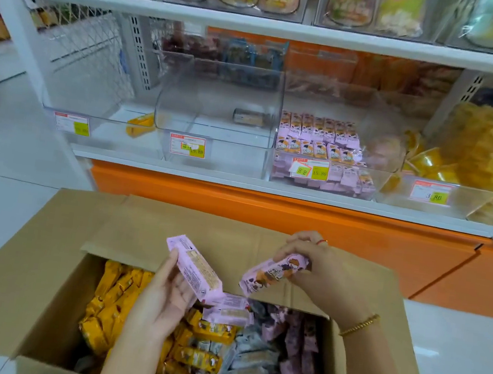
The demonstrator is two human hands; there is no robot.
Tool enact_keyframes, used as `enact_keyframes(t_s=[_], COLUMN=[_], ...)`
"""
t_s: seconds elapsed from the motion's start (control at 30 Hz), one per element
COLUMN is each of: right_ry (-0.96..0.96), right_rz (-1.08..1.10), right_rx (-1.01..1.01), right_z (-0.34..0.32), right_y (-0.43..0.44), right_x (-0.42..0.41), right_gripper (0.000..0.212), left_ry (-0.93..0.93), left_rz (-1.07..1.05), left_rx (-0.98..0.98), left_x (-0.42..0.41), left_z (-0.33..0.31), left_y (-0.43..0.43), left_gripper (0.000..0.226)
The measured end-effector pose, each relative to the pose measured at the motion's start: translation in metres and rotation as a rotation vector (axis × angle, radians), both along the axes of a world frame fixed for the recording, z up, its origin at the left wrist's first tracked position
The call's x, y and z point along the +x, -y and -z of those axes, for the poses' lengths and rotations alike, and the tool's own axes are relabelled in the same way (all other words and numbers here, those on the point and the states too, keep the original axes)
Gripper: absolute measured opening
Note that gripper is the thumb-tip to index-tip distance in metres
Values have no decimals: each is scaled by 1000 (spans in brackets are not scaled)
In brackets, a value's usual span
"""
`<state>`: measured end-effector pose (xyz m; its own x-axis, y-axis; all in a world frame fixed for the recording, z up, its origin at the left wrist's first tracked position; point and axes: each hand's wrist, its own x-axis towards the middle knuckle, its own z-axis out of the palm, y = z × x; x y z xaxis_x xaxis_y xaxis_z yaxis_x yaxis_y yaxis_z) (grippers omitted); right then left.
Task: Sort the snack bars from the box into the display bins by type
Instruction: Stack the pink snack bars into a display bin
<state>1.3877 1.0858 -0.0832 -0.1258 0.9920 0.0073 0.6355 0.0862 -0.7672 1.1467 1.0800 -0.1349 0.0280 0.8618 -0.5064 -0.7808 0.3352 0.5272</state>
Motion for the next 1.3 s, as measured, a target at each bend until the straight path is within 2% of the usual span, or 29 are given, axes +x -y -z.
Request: enact_keyframes(t_s=[0.1,0.27,0.5,0.67,0.73,0.8,0.87,0.97,1.03,1.13,1.2,1.3], right_ry=[18,11,-10,24,5,-29,-72,-82,-75,-111,-130,-108], right_rz=[-35,-126,-134,-173,-164,-152,-138,-106,-90,-93,-111,-94], right_rx=[33,-94,-172,-191,-188,-187,-207,-228,-217,-215,-211,-187], right_z=[-11,-16,-14,-7,-4,-4,-3,0,1,-5,-9,-17], right_y=[3,4,2,-3,-4,-4,-4,-6,-7,-7,-6,-2], right_x=[8,11,17,14,14,12,11,12,14,16,19,33], right_gripper=[34,42,46,55,54,46,35,36,39,38,36,38], left_ry=[16,9,-189,-223,-229,-351,-556,-817,-966,-1136,-1115,-833], left_rz=[74,256,468,534,562,600,654,740,850,987,976,926], left_rx=[-65,-160,-12,66,90,102,117,197,320,428,387,271], left_x=[13,31,29,42,45,48,51,57,59,60,59,51], left_z=[0,1,-9,-7,-8,-7,-10,-22,-34,-39,-43,-40], left_y=[-1,1,-6,-4,-5,-9,-13,-18,-18,-19,-19,-22], left_gripper=[25,30,28,34,29,26,27,24,16,42,39,36])
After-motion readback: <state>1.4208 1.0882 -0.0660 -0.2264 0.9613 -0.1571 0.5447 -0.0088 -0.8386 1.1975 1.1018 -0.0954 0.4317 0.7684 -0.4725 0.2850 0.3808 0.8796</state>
